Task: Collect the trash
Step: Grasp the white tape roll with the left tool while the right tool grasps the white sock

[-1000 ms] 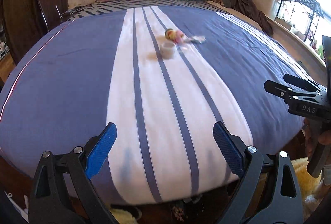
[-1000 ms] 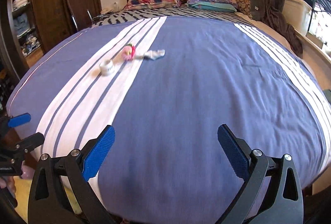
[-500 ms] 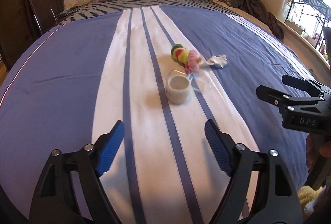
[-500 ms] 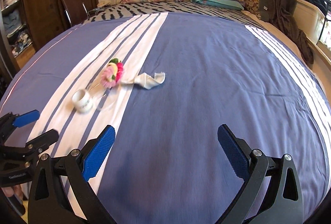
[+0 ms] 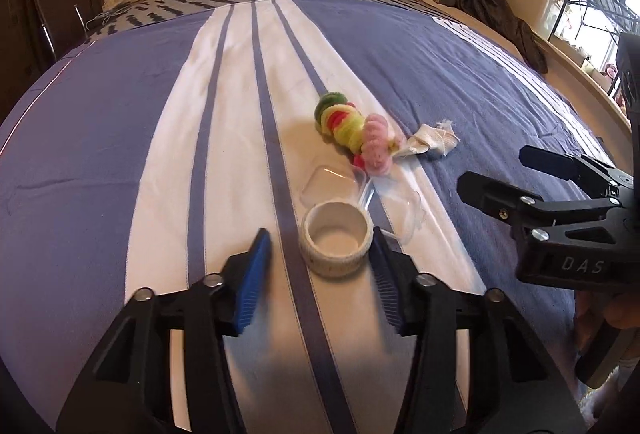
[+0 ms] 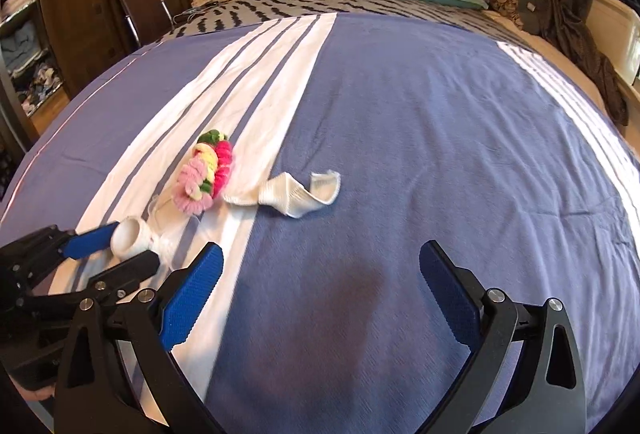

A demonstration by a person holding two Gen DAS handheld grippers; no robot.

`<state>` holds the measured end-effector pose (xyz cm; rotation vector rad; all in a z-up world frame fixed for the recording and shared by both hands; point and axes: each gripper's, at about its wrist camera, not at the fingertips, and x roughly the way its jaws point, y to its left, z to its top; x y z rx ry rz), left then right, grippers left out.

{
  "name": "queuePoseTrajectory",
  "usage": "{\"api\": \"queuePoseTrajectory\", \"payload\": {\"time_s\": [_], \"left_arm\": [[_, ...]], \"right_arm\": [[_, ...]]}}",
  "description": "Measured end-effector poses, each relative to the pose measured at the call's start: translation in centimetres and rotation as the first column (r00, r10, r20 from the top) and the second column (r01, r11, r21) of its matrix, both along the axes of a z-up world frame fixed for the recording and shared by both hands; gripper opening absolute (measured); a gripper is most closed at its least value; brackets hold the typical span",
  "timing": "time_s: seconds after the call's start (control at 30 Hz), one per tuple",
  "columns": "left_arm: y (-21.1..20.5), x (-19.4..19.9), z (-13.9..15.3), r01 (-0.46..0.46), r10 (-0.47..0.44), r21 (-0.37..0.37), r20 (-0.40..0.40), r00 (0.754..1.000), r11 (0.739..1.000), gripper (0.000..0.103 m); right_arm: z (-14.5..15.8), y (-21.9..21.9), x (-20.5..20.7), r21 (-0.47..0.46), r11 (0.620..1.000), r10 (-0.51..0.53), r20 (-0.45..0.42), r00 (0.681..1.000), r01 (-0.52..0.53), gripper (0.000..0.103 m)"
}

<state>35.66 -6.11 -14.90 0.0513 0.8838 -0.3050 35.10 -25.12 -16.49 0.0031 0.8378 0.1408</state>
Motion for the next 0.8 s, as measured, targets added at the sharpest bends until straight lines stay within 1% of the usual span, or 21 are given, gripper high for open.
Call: {"api": "queuePoseTrajectory", "payload": {"time_s": [0.03, 0.1, 0.17, 0.23, 0.4, 0.5, 0.57, 0.6, 0.67, 0.7, 0.8], "left_arm": [[-0.1, 0.1, 0.0, 0.009, -0.009, -0.006, -0.004, 1.000, 1.000, 0.036], [-0.2, 0.3, 0.0, 0.021, -0.021, -0.007, -0.003, 1.000, 1.000, 0.031], [-0.2, 0.3, 0.1, 0.028, -0.028, 0.004, 0.002, 1.000, 1.000, 0.031], [0.0, 0.4, 0.1, 0.033, -0.033, 0.013, 0.005, 0.999, 0.999, 0.031], [1.1, 0.5, 0.4, 0.015, -0.015, 0.030, 0.015, 1.000, 0.999, 0.031], [1.7, 0.5, 0.4, 0.010, -0.011, 0.035, 0.015, 1.000, 0.999, 0.031], [2.0, 0.5, 0.3, 0.014, -0.014, 0.032, 0.012, 1.000, 0.999, 0.031], [2.0, 0.4, 0.3, 0.016, -0.016, 0.032, 0.012, 1.000, 0.999, 0.031], [2.1, 0.4, 0.4, 0.018, -0.018, 0.032, 0.014, 1.000, 0.999, 0.031], [2.1, 0.4, 0.4, 0.018, -0.019, 0.032, 0.014, 1.000, 0.999, 0.031], [2.0, 0.3, 0.5, 0.019, -0.019, 0.032, 0.015, 1.000, 0.999, 0.031]], "right_arm": [[0.0, 0.2, 0.4, 0.002, 1.000, 0.002, -0.004, 1.000, -0.002, 0.096], [-0.2, 0.6, 1.2, 0.006, 1.000, 0.007, -0.014, 1.000, -0.007, 0.093], [-0.3, 0.9, 2.0, 0.016, 1.000, 0.014, -0.024, 1.000, -0.014, 0.089], [-0.5, 1.2, 2.6, 0.011, 1.000, 0.015, -0.028, 1.000, -0.014, 0.087], [-1.1, 2.3, 4.1, -0.002, 1.000, 0.031, -0.047, 0.998, -0.031, 0.080], [-1.1, 2.5, 4.8, 0.005, 0.999, 0.035, -0.047, 0.998, -0.035, 0.074], [-1.1, 2.7, 5.1, 0.008, 0.999, 0.035, -0.041, 0.999, -0.035, 0.060], [-1.1, 2.7, 5.1, 0.009, 0.999, 0.036, -0.038, 0.999, -0.036, 0.057], [-1.0, 2.9, 5.1, 0.008, 0.999, 0.041, -0.034, 0.999, -0.041, 0.043], [-0.9, 2.9, 5.2, 0.008, 0.999, 0.044, -0.032, 0.999, -0.044, 0.043], [-0.7, 3.3, 5.1, -0.005, 0.998, 0.055, -0.016, 0.998, -0.055, 0.028]]}}
